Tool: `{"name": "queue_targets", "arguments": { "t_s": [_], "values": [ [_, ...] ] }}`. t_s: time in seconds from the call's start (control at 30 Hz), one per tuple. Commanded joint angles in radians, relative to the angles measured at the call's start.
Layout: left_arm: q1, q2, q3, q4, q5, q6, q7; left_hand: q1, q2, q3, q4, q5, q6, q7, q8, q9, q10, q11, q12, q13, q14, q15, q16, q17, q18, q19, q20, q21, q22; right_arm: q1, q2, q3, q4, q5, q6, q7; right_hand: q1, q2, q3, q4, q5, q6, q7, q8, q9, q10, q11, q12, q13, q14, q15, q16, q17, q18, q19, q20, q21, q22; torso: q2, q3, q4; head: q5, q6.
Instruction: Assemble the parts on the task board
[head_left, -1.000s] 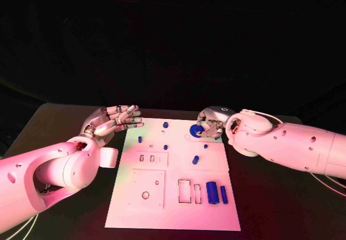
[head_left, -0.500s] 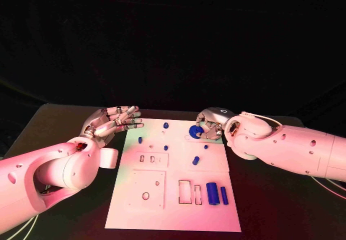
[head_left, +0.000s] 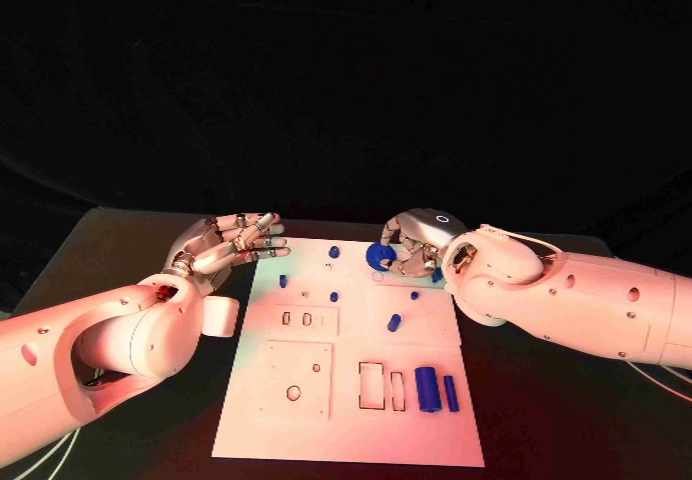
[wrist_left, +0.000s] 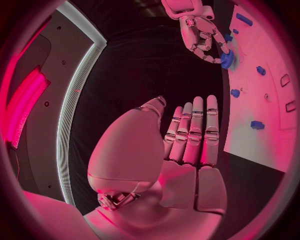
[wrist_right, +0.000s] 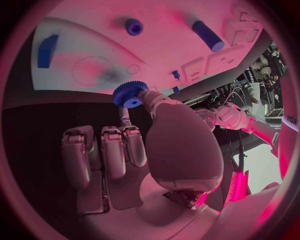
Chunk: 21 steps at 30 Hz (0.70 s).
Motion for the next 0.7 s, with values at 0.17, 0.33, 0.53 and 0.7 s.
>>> {"name": "queue_targets", "arguments": {
  "t_s": [0.17,0.33,0.53,0.7],
  "values": [
    [0.002,0.004,0.001,0.000,0.001,0.020,0.005,-0.004,0.003,0.006,-0.001,-0.005,-0.003,0.007,-0.005,-0.001,0.001,0.007,-0.004,0.000,0.001,0.006,-0.004,0.002,0.007,0.006,0.000,-0.006,-0.001,0.003,0.049,0.001,0.028,-0.082,-0.034,-0.044,-0.010,-0.002,0.005,0.001,-0.011,0.032,-0.027,-0.006,-0.001,0.030,-0.008,0.002,0.176,0.100,-0.009,0.006,0.245,-0.014,0.106,-0.005,0.005,0.263,0.001,-0.0010,0.0007,0.010,-0.001],
    [0.002,0.005,0.001,0.001,0.001,0.020,0.005,-0.004,0.003,0.006,-0.001,-0.005,-0.003,0.007,-0.005,-0.001,0.001,0.007,-0.004,0.000,0.001,0.006,-0.004,0.002,0.007,0.006,0.000,-0.006,-0.001,0.003,0.098,0.000,0.007,-0.092,-0.034,-0.046,-0.010,-0.002,0.005,0.002,-0.012,0.032,-0.027,-0.006,-0.001,0.030,-0.008,0.002,0.176,0.100,-0.009,0.006,0.244,-0.014,0.106,-0.005,0.005,0.263,0.001,-0.0025,0.0009,0.011,-0.002],
    [0.003,0.007,0.001,0.001,0.001,0.021,0.005,-0.002,0.003,0.008,-0.002,-0.005,-0.003,0.007,-0.005,-0.001,0.002,0.007,-0.005,0.000,0.001,0.006,-0.005,0.003,0.007,0.006,0.000,-0.006,-0.002,0.000,0.154,-0.004,-0.038,-0.096,-0.033,-0.044,-0.010,-0.002,0.005,0.002,-0.012,0.032,-0.027,-0.006,-0.001,0.030,-0.008,0.002,0.176,0.100,-0.009,0.006,0.244,-0.014,0.106,-0.005,0.005,0.263,0.002,-0.0018,0.0018,0.014,-0.003],
    [0.003,0.007,0.001,0.002,0.001,0.021,0.006,-0.002,0.003,0.008,-0.002,-0.005,-0.003,0.007,-0.005,-0.001,0.002,0.007,-0.005,0.000,0.001,0.006,-0.005,0.003,0.007,0.006,0.000,-0.006,-0.002,-0.004,0.193,-0.008,-0.076,-0.098,-0.030,-0.042,-0.011,-0.002,0.005,0.002,-0.013,0.032,-0.027,-0.007,-0.002,0.030,-0.008,0.002,0.175,0.100,-0.009,0.006,0.244,-0.014,0.106,-0.005,0.005,0.263,0.002,-0.0021,0.0021,0.015,-0.003]
  ]
}}
